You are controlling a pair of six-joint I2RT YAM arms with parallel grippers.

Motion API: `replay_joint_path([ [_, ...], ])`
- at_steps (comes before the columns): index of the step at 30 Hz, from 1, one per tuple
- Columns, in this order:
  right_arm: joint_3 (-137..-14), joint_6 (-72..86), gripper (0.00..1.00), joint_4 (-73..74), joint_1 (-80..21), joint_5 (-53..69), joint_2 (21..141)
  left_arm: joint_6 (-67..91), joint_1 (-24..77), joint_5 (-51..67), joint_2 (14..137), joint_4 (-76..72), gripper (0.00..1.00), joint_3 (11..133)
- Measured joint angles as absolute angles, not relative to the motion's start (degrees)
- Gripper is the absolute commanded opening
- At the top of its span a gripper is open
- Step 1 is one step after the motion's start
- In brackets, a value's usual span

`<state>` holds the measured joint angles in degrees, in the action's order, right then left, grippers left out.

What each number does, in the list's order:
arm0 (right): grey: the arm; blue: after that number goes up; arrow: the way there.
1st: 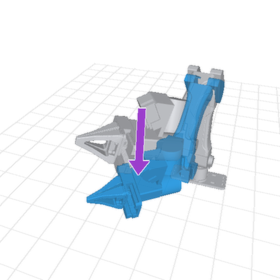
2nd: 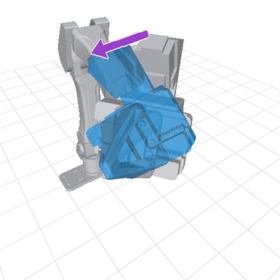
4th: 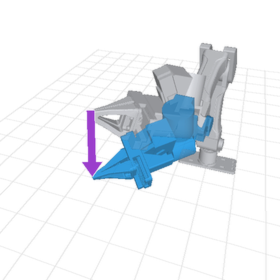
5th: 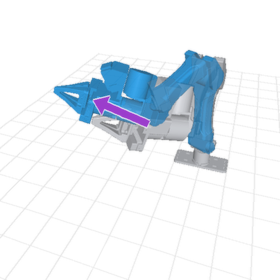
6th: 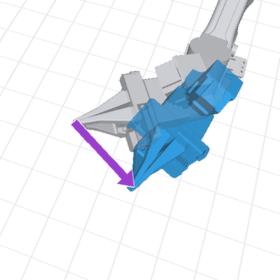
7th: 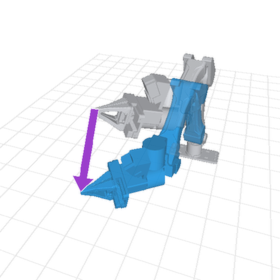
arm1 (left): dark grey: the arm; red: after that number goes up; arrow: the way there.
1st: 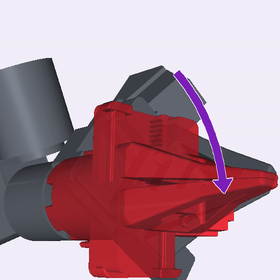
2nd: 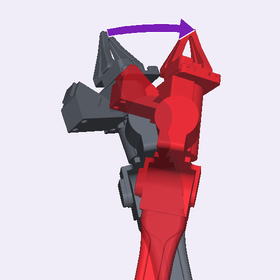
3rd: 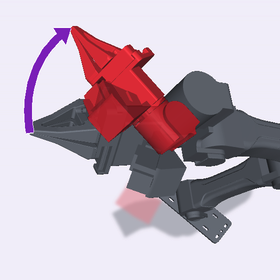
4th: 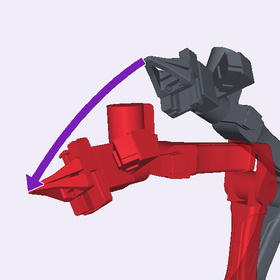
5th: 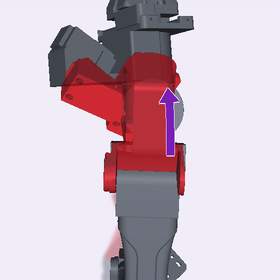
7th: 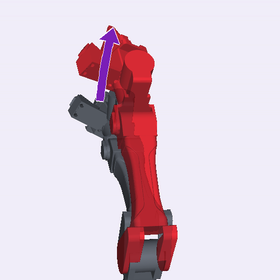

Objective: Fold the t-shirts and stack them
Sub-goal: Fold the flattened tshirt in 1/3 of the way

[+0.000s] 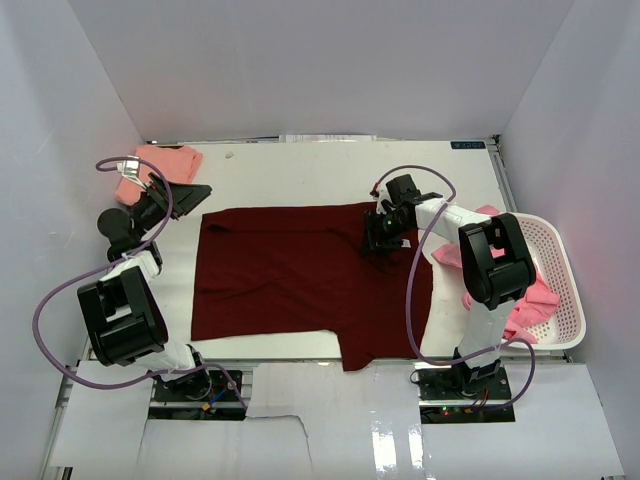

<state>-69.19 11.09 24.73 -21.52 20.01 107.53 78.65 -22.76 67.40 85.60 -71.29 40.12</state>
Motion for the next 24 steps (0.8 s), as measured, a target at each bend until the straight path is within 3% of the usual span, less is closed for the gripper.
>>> replay_joint_path([
  [7, -68.6, 11.18, 0.46, 23.99, -21.5, 20.78, 107.57, 77.1, -22.41, 67.59, 85.58, -69.93, 0.98, 40.12],
  [11, -68.53, 11.03, 0.27, 23.92, -21.52, 20.82, 107.57, 76.12, -21.98, 67.77, 85.58, -68.93, 0.98, 40.12],
  [13, -68.53, 11.22, 0.26, 23.92, -21.5, 20.91, 107.57, 75.13, -21.89, 67.79, 85.58, -67.92, 0.98, 40.12],
  [15, -68.53, 11.11, 0.16, 23.9, -21.5, 20.99, 107.57, 72.97, -21.89, 67.57, 85.49, -65.36, 0.98, 40.12],
  [18, -68.53, 11.33, 0.12, 23.9, -21.5, 21.02, 107.57, 65.23, -21.82, 64.99, 83.85, -54.37, 0.98, 40.12],
  [24, -68.58, 11.33, 0.1, 23.92, -21.5, 21.1, 107.57, 44.29, -20.58, 46.89, 81.23, -20.97, 0.98, 45.58],
])
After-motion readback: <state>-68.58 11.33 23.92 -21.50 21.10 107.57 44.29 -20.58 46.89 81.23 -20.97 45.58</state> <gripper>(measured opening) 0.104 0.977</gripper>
